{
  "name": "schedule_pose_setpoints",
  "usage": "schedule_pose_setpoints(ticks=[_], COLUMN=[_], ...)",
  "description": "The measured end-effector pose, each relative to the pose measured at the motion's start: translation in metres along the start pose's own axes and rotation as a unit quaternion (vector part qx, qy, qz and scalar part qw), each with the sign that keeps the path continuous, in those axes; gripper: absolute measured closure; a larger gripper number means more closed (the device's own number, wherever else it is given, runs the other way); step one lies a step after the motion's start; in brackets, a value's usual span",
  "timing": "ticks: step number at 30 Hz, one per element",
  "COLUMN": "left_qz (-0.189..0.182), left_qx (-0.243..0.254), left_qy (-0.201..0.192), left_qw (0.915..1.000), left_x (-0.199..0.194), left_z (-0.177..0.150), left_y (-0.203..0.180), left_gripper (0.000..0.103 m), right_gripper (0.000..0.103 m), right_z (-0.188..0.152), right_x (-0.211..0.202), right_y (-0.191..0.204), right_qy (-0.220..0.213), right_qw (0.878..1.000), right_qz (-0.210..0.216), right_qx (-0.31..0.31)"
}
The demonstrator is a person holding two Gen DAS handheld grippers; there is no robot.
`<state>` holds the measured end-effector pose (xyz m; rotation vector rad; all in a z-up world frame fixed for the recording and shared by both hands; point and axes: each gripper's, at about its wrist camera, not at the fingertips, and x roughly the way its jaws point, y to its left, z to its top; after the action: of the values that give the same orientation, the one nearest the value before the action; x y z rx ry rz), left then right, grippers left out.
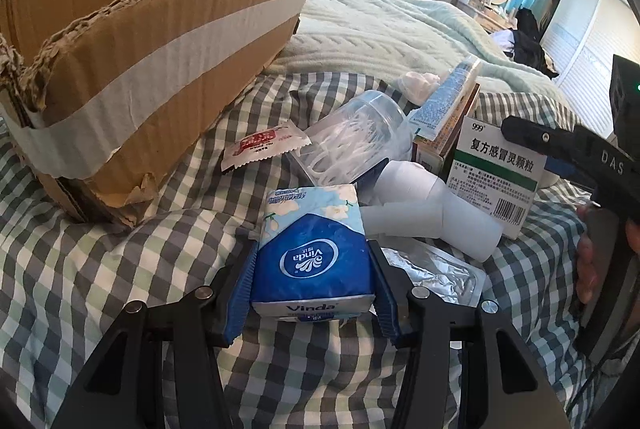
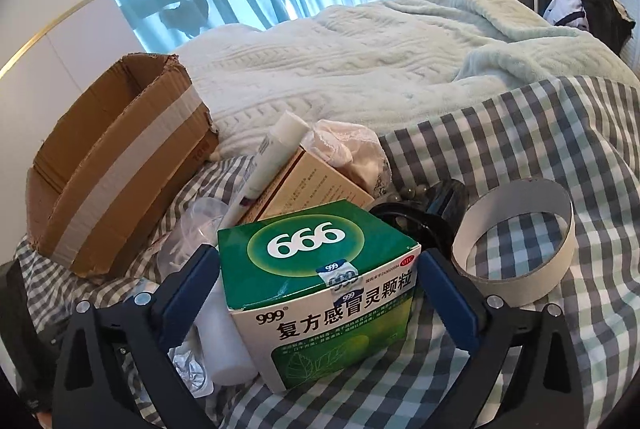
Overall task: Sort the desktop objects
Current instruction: 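Carry the tissue pack and medicine box into the box and open both grippers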
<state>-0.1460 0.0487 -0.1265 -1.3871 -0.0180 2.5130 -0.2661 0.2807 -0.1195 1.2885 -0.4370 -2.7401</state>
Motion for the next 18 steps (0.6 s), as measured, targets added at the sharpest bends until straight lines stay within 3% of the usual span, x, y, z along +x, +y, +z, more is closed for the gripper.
schedule_pose_setpoints(ticks=[5,7,13,18], left_qz=[0.001,0.001,0.007,0.011], left_qx=[-0.001,-0.001,-0.006,-0.008], left_qy=[0.001,0.002,0.005,0.001], left_qw=[1.0,1.0,0.9999,0.9999], left_x=[-0.001,-0.001,-0.001,-0.005], left_z=[-0.001,-0.001,-0.003,-0.004], left_y=[-0.001,-0.001,-0.001,0.002], left_gripper=[0.05,0.05,0.05,0.05], right_gripper=[0.0,0.0,0.0,0.002], right_z=[-0.006,-0.006,-0.009,-0.019], right_x=[0.004,0.007,0.01,-0.002], right_y=[0.019,0.017,0.004,0.022], right_qy=[0.01,0.018,0.027,0.008], right_qw=[0.998,0.998,0.999,0.997], right_qz=[-0.03,-0.038,-0.011,-0.038], right_qx=[-0.053,-0.051,-0.023,-0.061])
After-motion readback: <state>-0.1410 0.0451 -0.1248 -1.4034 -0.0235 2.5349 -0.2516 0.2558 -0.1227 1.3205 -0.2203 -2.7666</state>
